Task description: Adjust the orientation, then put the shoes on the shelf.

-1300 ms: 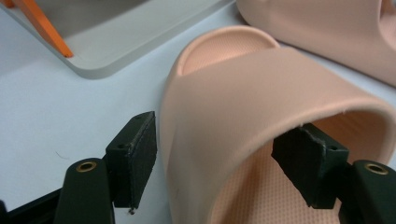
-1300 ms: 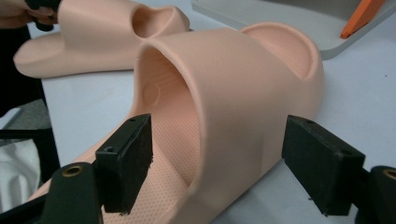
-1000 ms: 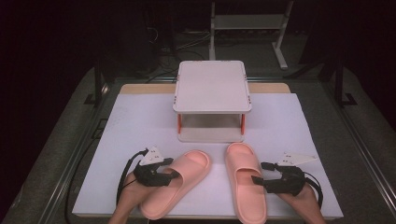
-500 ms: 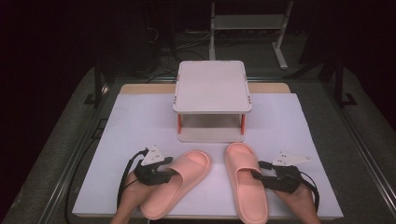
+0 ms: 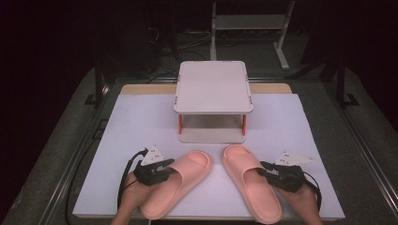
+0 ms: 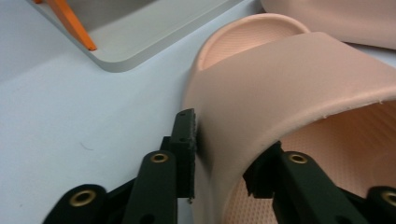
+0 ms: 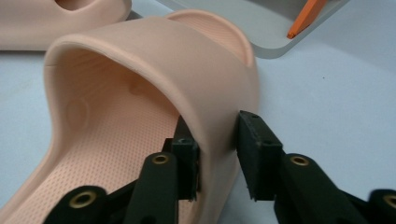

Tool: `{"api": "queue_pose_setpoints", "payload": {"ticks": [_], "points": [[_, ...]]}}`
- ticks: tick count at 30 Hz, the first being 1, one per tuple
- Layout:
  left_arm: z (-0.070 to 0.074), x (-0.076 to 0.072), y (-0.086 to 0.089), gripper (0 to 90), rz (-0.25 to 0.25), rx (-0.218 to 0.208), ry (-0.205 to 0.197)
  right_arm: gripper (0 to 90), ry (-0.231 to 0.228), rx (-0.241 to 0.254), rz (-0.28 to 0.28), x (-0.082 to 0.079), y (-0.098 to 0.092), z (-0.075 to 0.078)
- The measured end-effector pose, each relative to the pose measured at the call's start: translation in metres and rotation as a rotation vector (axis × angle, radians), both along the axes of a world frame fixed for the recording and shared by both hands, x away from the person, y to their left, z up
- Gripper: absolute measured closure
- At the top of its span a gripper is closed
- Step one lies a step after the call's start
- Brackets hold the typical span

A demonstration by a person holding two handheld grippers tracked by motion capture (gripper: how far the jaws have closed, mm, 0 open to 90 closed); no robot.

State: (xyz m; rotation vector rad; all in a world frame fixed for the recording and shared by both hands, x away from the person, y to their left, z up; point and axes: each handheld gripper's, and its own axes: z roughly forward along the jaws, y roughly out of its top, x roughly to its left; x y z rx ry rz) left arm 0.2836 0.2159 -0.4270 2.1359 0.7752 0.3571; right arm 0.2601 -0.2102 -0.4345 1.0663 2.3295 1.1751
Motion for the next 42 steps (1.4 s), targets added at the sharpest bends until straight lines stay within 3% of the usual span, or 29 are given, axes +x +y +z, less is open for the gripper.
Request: {"api": "queue_pose_setpoints", "payload": {"ticks": [10, 12, 16, 21, 35, 40, 42], "points": [[0.005, 0.001, 0.008, 78.2, 0.047, -0.011, -0.003, 81.8, -0.017, -0.030, -0.015, -0.001, -0.002, 0.002], [0.008, 0.000, 0.011, 79.0, 0.061, -0.027, -0.008, 82.2, 0.002, -0.010, -0.003, 0.000, -0.004, 0.002], [0.012, -0.001, 0.017, 78.9, 0.071, -0.049, -0.014, 82.6, -0.008, -0.013, -0.010, -0.002, -0.005, 0.004], [0.019, -0.002, 0.024, 79.0, 0.087, -0.086, -0.027, 82.7, -0.023, 0.018, -0.008, -0.005, -0.006, 0.008], [0.030, -0.007, 0.028, 78.9, 0.078, -0.087, -0.046, 82.7, -0.035, 0.072, 0.002, -0.011, -0.005, 0.017], [0.037, -0.007, 0.031, 78.9, 0.071, -0.105, -0.049, 82.6, -0.031, 0.074, 0.013, -0.014, -0.002, 0.026], [0.041, -0.006, 0.032, 78.9, 0.066, -0.101, -0.050, 82.6, -0.036, 0.076, 0.023, -0.015, -0.002, 0.038]]}}
